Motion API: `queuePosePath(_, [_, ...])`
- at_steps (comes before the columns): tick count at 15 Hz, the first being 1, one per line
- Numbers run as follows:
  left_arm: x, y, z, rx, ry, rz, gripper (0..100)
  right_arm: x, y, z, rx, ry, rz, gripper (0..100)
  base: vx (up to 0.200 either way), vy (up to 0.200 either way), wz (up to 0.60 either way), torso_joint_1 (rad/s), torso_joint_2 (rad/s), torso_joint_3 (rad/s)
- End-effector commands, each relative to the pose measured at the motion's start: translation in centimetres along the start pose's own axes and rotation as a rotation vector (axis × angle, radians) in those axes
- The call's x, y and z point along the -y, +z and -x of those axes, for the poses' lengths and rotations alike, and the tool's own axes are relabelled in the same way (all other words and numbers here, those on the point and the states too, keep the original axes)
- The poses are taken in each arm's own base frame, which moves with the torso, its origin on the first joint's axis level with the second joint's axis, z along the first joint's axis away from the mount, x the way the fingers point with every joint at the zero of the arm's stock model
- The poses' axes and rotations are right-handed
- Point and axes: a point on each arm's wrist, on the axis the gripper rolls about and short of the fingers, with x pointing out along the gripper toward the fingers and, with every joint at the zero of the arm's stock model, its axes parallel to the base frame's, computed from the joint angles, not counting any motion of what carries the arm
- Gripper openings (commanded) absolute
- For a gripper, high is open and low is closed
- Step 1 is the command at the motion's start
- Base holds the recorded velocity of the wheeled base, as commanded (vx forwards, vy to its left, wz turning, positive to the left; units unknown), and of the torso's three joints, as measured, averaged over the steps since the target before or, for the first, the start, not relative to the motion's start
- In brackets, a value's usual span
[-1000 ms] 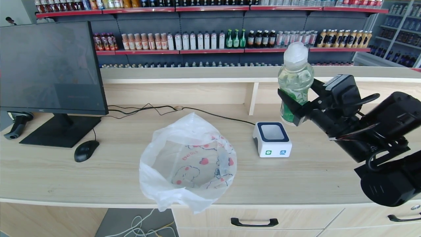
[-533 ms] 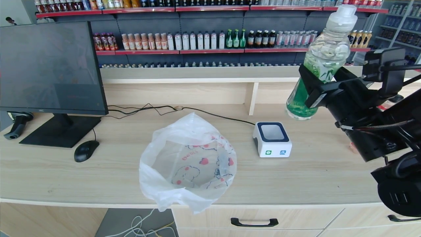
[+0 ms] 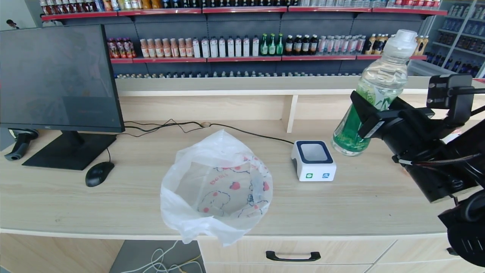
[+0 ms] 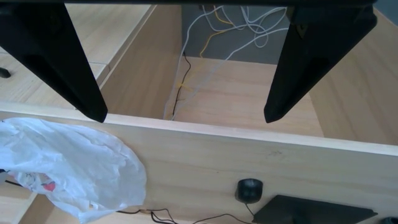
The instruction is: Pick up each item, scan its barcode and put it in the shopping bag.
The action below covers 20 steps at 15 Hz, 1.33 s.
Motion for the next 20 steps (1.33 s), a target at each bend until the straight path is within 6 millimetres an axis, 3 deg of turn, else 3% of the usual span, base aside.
queuePosePath(1, [0.0, 0.0, 0.0, -0.001, 0.001, 0.0, 100, 0.2, 0.4, 0.6, -0.002, -0.051, -0.032, 0, -0.2, 0.0, 0.0, -0.002, 0.0, 0.002])
queuePosePath(4, [0.0, 0.0, 0.0, -0.001, 0.001, 0.0, 100, 0.6, 0.7, 0.5, 0.008, -0.195, -0.142, 0, -0.2, 0.0, 0.0, 0.012, 0.01, 0.001])
queuePosePath(10, [0.0, 0.0, 0.0, -0.001, 0.001, -0.003, 100, 0.1, 0.0, 1.0, -0.027, -0.148, -0.135, 0, 0.0, 0.0, 0.0, 0.0, 0.0, 0.0])
queuePosePath(20, [0.0, 0.0, 0.0, -0.001, 0.001, -0.001, 100, -1.3, -0.3, 0.5, -0.031, -0.109, -0.146, 0, 0.0, 0.2, 0.0, 0.001, 0.0, 0.004])
